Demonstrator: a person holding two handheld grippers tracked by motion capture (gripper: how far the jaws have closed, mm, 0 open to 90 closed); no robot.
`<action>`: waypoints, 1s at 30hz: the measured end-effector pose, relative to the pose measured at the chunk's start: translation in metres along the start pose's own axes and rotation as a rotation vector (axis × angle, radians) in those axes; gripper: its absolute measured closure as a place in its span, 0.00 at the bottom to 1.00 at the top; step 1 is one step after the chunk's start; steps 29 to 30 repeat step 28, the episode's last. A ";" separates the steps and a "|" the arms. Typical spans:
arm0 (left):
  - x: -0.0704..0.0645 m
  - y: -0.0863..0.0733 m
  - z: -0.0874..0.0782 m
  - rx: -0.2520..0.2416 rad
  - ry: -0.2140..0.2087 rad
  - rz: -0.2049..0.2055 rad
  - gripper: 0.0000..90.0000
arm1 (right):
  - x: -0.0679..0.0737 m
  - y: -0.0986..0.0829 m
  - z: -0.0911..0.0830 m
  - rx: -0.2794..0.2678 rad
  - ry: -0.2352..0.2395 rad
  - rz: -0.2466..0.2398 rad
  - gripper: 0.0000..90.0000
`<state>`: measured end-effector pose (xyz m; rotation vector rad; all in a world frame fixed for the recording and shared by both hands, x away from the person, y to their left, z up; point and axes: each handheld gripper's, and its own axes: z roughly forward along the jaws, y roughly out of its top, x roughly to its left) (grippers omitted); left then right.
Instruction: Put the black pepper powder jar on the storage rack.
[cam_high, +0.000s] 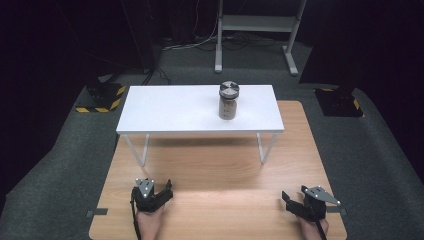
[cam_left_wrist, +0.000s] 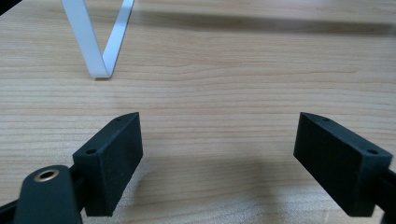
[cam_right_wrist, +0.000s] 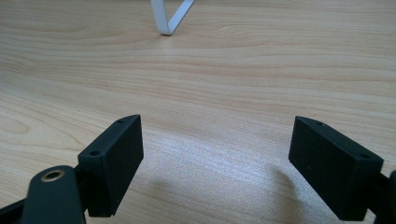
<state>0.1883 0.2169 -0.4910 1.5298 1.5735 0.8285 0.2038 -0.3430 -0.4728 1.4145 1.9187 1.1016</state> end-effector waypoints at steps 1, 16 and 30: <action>0.000 0.000 0.000 0.000 0.000 0.000 0.17 | 0.000 0.000 0.000 0.001 0.001 -0.003 0.20; 0.000 0.000 0.000 -0.001 0.000 0.000 0.17 | 0.002 0.002 0.001 0.010 -0.002 -0.013 0.20; 0.000 0.000 0.000 0.000 0.000 0.000 0.17 | 0.002 0.002 0.001 0.011 -0.002 -0.013 0.20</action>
